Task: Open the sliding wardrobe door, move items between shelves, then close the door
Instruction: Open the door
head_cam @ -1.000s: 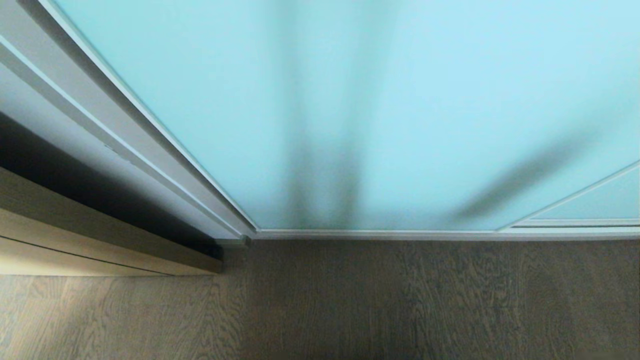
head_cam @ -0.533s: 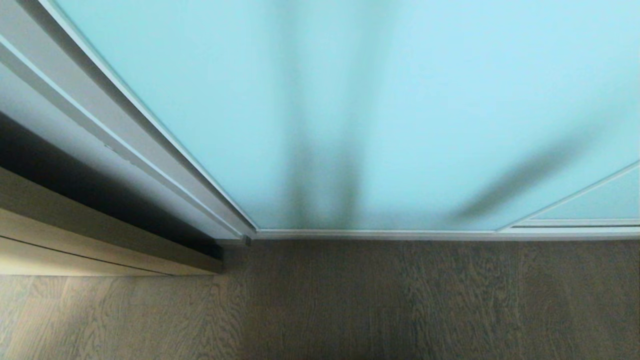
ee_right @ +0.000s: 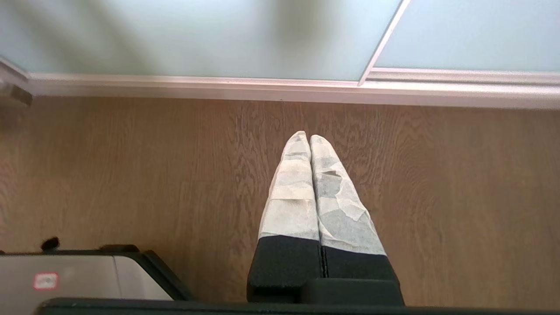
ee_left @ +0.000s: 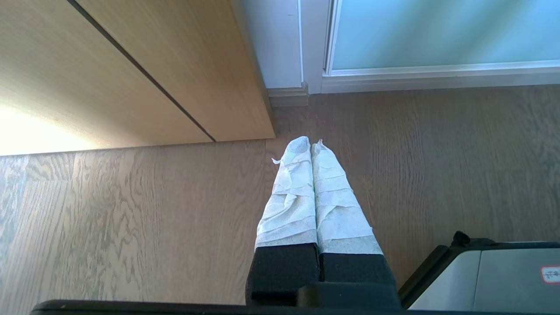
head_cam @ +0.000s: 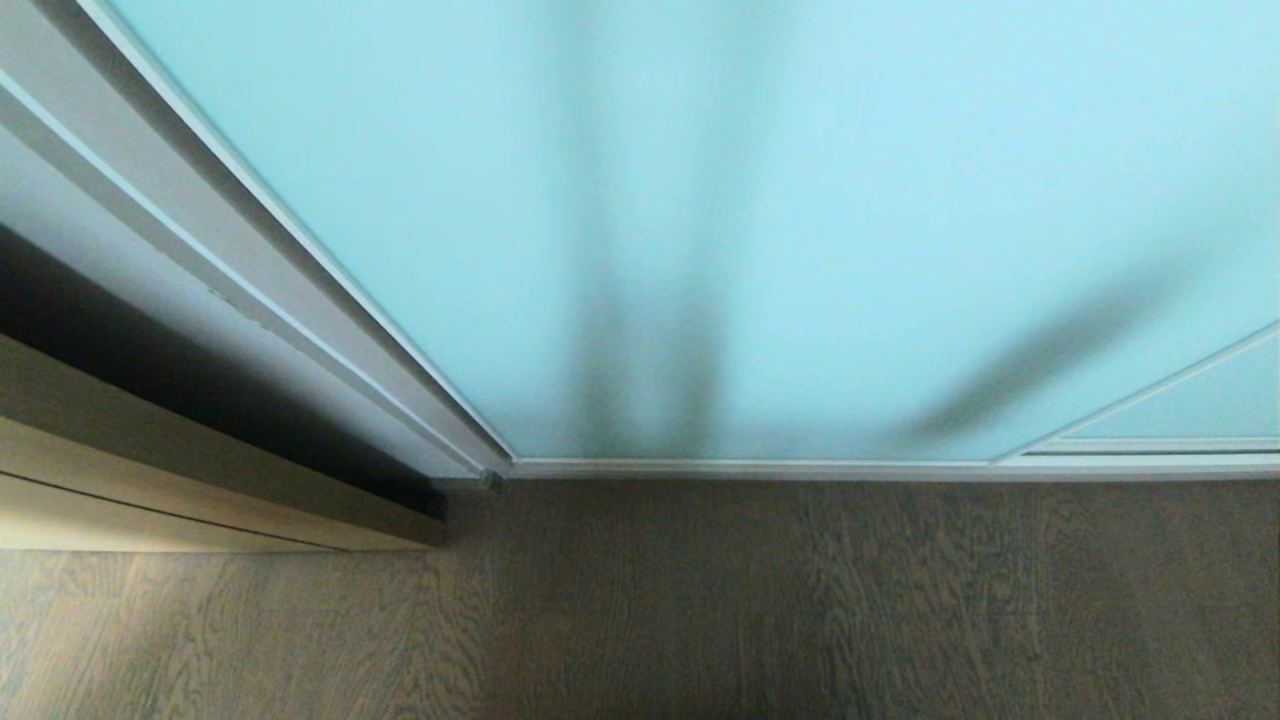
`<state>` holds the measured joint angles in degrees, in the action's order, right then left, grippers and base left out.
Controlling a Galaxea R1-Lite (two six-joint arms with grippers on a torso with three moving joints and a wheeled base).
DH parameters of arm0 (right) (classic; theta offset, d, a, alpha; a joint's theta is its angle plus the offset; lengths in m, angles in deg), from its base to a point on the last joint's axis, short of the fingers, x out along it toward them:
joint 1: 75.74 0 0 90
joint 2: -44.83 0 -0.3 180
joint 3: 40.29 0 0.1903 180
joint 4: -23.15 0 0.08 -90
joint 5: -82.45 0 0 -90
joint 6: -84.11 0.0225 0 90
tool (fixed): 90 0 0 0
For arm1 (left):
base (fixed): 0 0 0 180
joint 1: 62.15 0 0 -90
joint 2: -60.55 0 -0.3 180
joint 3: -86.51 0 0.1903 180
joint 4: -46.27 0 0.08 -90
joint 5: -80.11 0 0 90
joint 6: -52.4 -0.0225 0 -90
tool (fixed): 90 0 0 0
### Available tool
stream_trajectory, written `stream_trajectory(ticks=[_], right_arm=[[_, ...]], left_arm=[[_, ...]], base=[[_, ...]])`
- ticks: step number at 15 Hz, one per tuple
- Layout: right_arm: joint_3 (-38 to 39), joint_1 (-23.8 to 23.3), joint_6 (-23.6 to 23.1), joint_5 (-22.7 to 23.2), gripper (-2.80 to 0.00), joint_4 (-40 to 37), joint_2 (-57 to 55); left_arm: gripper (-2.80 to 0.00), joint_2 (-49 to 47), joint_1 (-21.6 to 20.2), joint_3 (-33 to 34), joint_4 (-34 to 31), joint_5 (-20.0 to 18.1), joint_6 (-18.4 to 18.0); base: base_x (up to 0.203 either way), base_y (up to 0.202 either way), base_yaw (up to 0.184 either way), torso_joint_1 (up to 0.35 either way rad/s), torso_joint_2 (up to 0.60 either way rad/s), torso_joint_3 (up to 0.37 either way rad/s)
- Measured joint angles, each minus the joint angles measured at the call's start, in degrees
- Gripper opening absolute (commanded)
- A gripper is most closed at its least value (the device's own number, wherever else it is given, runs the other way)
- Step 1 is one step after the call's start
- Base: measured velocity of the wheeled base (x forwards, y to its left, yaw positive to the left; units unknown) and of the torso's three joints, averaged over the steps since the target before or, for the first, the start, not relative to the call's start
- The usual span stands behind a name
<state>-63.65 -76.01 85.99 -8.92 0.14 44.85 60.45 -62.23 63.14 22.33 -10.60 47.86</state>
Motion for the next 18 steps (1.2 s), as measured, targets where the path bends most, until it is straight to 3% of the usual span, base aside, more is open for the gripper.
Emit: stream_trajectory(ticks=[6, 11, 14, 18], right_arm=[[-2.3, 0.0, 0.2, -0.4, -2.80, 0.1, 0.0], [-22.9, 0.0, 0.0, -0.5, -2.80, -13.7, -2.5], [-36.3, -0.1, 0.0, -0.7, -2.80, -22.9, -10.0], [-48.4, -1.0, 1.0, -2.6, -2.80, -25.7, -23.7]], left_arm=[[-2.80, 0.0, 0.0, 0.0, 0.0, 0.0, 0.0], [-2.80, 0.0, 0.0, 0.0, 0.0, 0.0, 0.0], [-2.80, 0.0, 0.0, 0.0, 0.0, 0.0, 0.0], [-2.80, 0.0, 0.0, 0.0, 0.0, 0.0, 0.0]], base=[[0.000, 0.000, 0.000, 0.000, 0.00, 0.000], [0.000, 0.000, 0.000, 0.000, 0.00, 0.000], [0.000, 0.000, 0.000, 0.000, 0.00, 0.000], [0.000, 0.000, 0.000, 0.000, 0.00, 0.000]])
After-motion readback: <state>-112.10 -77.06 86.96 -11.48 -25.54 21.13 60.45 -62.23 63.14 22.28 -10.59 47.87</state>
